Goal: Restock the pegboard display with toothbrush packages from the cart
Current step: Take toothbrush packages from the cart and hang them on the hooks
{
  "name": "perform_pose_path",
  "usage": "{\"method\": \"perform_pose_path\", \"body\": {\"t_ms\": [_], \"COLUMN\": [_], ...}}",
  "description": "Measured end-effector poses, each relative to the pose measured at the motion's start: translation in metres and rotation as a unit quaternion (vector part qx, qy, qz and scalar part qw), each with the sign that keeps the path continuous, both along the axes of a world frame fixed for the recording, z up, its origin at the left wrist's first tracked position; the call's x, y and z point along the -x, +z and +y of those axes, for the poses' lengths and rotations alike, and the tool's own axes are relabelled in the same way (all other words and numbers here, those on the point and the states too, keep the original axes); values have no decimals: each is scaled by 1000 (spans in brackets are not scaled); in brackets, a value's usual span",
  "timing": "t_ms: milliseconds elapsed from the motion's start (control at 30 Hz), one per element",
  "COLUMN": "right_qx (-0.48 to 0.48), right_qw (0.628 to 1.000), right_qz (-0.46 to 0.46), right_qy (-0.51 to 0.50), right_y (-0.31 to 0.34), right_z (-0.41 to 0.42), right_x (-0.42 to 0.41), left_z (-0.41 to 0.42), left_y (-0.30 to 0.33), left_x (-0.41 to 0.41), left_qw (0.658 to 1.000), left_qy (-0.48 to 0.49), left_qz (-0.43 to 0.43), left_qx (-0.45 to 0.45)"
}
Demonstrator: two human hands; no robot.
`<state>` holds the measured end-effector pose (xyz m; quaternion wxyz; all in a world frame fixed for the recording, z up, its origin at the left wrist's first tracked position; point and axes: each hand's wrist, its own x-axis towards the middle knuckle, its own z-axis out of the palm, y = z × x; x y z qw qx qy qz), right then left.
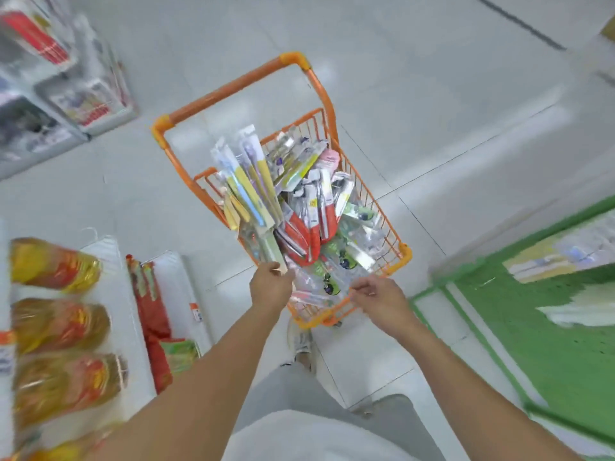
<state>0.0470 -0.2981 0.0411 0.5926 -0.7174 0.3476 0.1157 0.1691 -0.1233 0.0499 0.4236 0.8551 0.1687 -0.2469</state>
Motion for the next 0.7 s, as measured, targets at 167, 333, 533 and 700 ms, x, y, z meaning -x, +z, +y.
{"method": "perform_pose_path", "body": {"t_ms": [167,333,533,700], "right_qx": [113,105,167,198], "right_qw": [984,978,970,959], "right_qz": [22,111,164,185], "right_qy": [137,142,73,83], "right_y": [-11,-54,-79,-89], "right_z": [50,115,140,130], "right_x": [-94,-149,-162,-166], "left_z": [52,87,99,94], "left_y": [-20,-48,-63,-63], "left_x": [-41,-67,-81,-89], "left_qw": [1000,999,990,986], "left_qy": [10,-8,-32,0], "left_qz": [-5,22,107,131], "left_qx": [8,47,90,105]}}
